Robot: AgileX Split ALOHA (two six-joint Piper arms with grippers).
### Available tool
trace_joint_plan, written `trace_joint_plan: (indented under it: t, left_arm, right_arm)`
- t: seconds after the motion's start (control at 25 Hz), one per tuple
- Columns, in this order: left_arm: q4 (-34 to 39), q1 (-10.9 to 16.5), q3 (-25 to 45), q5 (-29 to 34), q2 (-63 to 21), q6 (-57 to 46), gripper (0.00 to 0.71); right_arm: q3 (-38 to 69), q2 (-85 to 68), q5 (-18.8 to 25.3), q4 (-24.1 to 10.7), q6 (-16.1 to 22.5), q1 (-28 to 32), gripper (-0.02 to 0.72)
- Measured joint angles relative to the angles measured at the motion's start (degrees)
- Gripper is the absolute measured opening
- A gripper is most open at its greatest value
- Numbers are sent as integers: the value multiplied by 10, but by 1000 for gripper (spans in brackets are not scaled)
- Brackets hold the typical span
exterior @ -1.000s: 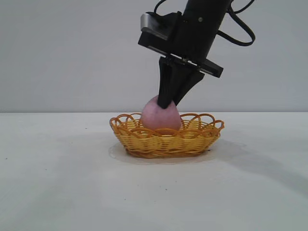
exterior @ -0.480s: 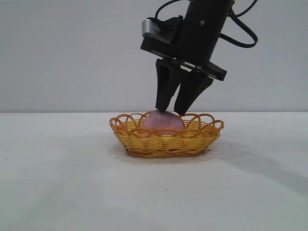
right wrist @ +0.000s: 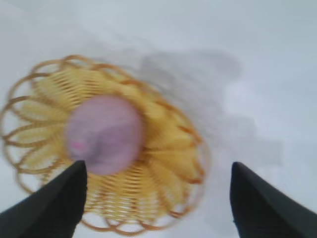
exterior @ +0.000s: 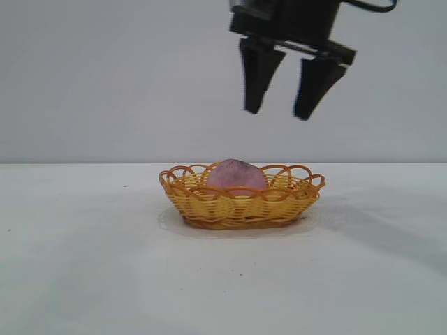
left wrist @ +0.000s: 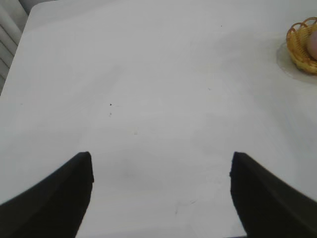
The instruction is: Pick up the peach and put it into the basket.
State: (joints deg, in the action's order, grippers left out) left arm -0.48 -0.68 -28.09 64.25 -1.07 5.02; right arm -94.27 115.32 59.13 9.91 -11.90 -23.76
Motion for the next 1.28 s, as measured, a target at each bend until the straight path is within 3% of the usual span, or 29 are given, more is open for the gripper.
trace_joint_plan:
  t: [0.36,0.6,0.76,1.0,1.28]
  left_arm:
    - [0,0,0,0,0,0,534]
    - [0,0,0,0,0,0,534]
    - [0,0,0,0,0,0,534]
    - [0,0,0,0,0,0,534]
    - [0,0,0,0,0,0,534]
  right_arm:
    - [0,-1,14,-18,50,149,521]
    - [0,-1,31,-21,51,217,521]
    - [0,-14,62,-26,51,225,521]
    - [48,-109,66,-26,48,226,521]
    - [219,-286,24,-29,36,228,521]
